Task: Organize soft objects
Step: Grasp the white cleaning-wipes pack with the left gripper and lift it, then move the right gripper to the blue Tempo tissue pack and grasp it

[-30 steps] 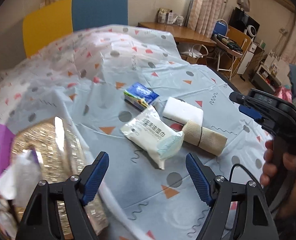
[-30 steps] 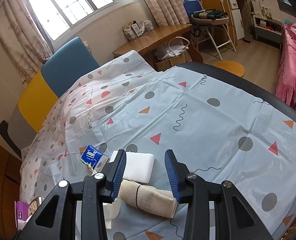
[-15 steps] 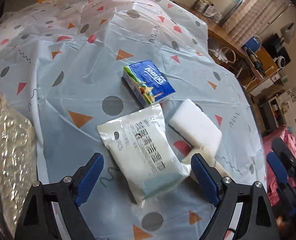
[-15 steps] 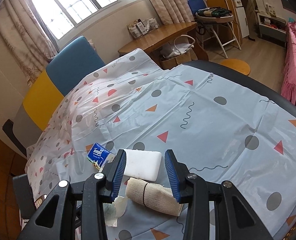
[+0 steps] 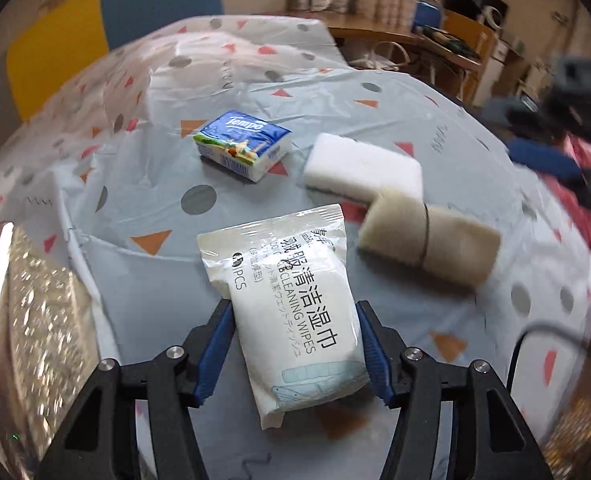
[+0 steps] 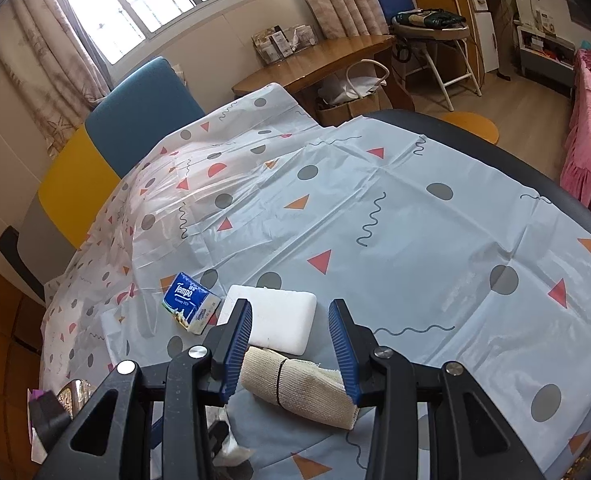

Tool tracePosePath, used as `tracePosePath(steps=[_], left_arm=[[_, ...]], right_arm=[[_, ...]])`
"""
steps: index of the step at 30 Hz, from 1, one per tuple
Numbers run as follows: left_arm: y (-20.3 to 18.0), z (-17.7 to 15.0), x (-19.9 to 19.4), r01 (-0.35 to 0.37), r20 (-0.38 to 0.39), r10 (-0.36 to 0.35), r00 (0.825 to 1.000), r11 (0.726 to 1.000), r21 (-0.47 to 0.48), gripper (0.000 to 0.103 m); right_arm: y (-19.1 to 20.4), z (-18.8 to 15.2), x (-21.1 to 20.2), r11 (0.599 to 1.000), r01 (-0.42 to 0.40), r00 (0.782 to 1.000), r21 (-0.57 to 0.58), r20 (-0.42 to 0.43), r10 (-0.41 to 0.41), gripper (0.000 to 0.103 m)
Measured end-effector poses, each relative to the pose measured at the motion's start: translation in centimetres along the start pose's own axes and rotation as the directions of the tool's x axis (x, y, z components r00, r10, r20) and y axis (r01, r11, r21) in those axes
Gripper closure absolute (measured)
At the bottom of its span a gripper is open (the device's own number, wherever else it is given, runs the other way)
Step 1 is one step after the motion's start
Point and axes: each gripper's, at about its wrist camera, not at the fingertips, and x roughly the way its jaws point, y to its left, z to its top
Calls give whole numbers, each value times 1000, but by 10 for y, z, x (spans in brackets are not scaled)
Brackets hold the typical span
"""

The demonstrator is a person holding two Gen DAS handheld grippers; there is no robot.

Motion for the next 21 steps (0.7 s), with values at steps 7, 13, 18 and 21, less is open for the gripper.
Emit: tracePosePath(steps=[7, 13, 18, 21], left_arm=[[-11, -35, -9, -57, 56, 52, 997, 995, 88, 42], [-2, -39, 3, -24, 28, 24, 999, 1000, 13, 43], [-3, -39, 3, -31, 47, 31, 998, 999, 17, 43], [-4, -41, 2, -37, 61, 36, 997, 999, 22, 43]], right_arm=[[0, -2, 3, 1000, 1, 1000, -3, -21, -1, 63], [2, -4, 6, 1000, 7, 999, -17, -34, -7, 63], [3, -3, 7, 1000, 8, 999, -19, -38, -8, 63], [3, -3, 8, 1000, 12, 999, -22, -39, -13, 63]])
